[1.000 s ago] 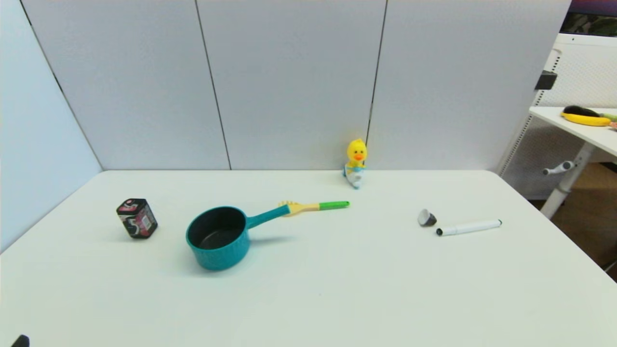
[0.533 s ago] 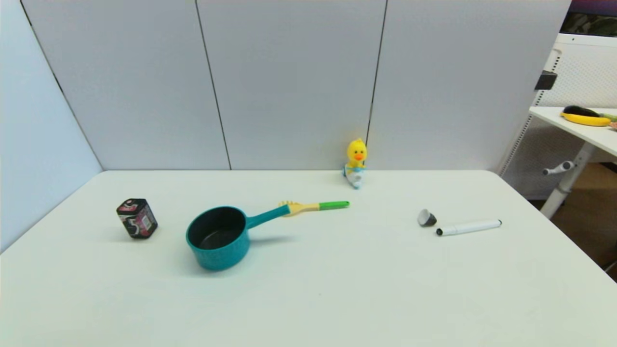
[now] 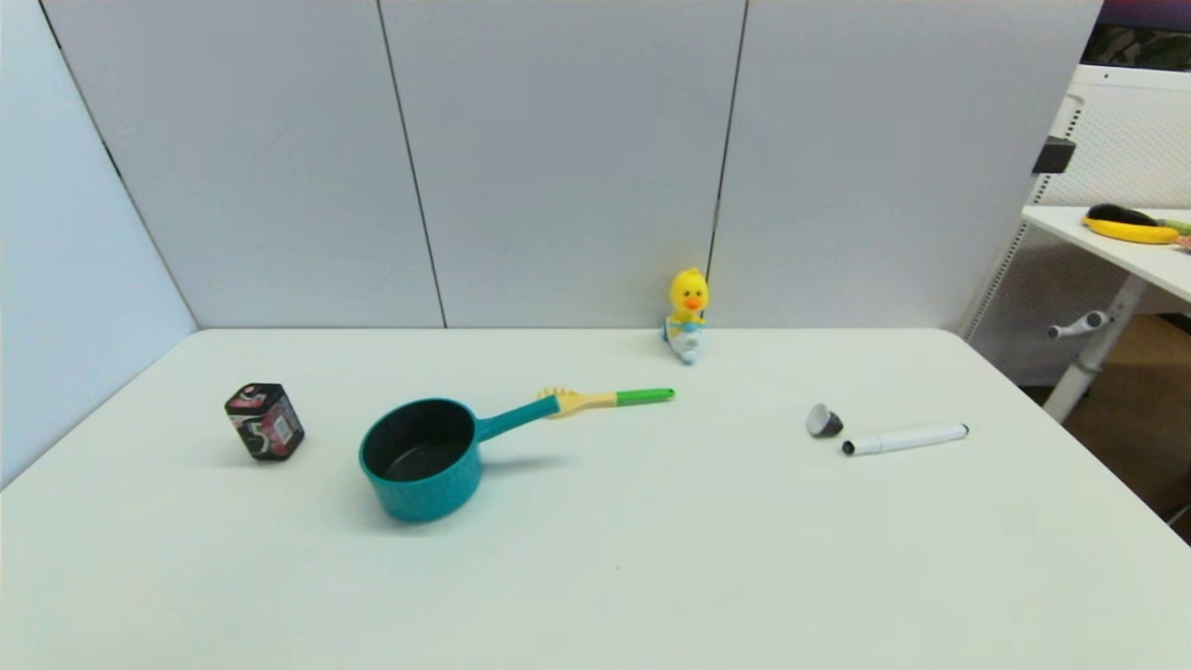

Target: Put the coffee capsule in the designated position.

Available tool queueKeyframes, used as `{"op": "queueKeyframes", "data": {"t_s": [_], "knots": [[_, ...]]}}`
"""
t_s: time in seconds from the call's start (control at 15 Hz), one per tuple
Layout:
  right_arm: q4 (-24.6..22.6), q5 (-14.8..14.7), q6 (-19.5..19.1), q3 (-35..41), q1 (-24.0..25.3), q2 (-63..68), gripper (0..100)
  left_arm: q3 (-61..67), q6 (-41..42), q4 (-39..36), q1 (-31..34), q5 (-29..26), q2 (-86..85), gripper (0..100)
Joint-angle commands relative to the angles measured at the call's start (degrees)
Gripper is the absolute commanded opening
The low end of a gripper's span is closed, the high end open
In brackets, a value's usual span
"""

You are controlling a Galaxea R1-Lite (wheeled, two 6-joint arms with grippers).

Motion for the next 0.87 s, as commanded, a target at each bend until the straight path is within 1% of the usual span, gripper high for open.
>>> {"op": "queueKeyframes", "data": {"t_s": [0.07,0.2,0.47,0.53,0.67,0.87], "knots": [[0.00,-0.01,0.02,0.09,0.05,0.07,100,0.13,-0.05,-0.06,0.01,0.06,0.25,100],[0.00,0.25,-0.68,0.09,-0.04,0.07,100,0.05,-0.05,-0.06,0.01,0.06,0.16,100],[0.09,-0.10,-0.16,0.00,-0.04,0.07,100,0.05,-0.05,-0.06,0.01,0.06,0.25,100],[0.00,0.43,-0.86,0.09,0.05,0.07,100,0.05,-0.05,-0.06,0.01,0.06,0.16,100],[-0.09,-0.01,0.46,0.00,-0.04,0.07,100,0.05,-0.05,-0.06,0.01,0.06,0.16,100],[-0.09,-0.01,0.46,0.09,-0.04,0.07,100,0.05,-0.05,-0.06,0.01,0.06,0.25,100]]}}
